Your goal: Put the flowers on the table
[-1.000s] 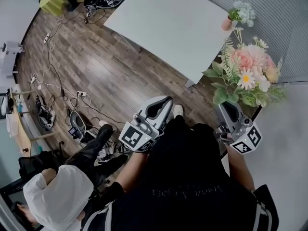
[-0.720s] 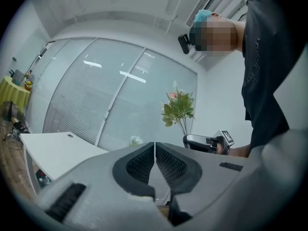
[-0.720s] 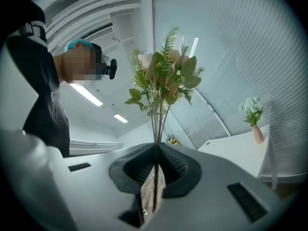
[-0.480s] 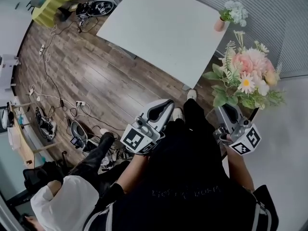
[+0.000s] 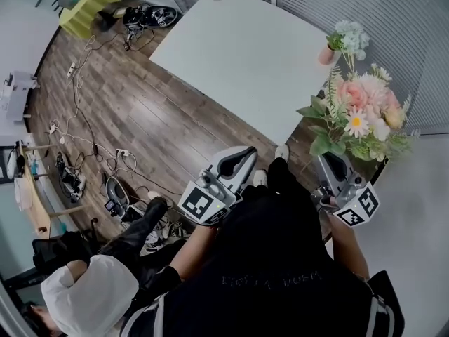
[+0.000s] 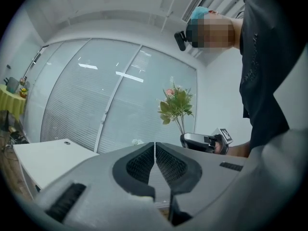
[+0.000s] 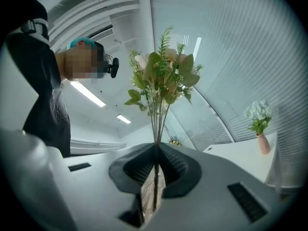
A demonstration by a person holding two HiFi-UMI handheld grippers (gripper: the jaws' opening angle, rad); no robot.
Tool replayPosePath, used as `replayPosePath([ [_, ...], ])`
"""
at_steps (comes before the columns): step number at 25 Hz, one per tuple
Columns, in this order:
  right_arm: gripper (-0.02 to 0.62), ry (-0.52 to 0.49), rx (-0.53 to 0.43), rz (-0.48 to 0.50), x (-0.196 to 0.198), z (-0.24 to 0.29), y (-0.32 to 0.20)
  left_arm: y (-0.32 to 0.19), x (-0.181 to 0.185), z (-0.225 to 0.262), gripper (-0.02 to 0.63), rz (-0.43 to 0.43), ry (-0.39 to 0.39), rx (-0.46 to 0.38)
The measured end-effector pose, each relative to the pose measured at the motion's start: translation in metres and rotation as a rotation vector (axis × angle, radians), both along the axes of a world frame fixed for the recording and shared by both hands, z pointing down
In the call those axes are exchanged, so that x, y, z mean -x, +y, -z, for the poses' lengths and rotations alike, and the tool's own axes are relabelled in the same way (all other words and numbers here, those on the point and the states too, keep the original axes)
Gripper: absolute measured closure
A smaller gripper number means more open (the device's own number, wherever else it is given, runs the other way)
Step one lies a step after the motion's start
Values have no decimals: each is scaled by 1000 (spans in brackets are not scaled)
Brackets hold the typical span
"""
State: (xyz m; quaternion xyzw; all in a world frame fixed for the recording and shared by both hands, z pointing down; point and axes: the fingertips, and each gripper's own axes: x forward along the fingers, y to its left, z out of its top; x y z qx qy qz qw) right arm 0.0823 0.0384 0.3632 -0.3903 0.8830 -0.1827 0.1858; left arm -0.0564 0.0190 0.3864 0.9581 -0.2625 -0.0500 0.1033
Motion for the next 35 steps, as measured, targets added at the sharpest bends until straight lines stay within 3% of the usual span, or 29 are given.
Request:
replayPosePath([
  [11, 551, -25, 11, 50, -25, -12, -51, -50, -23, -6, 580, 47, 27, 52],
  [23, 551, -38, 23, 141, -44, -13, -114, -103, -48, 2, 580, 116, 16, 49],
  [30, 551, -11, 55, 180, -40, -24, -135, -118, -42, 6, 580, 175, 38, 56],
  [35, 551, 19, 82, 173, -32, -49, -159, -135, -38, -12, 580, 176, 9, 71],
])
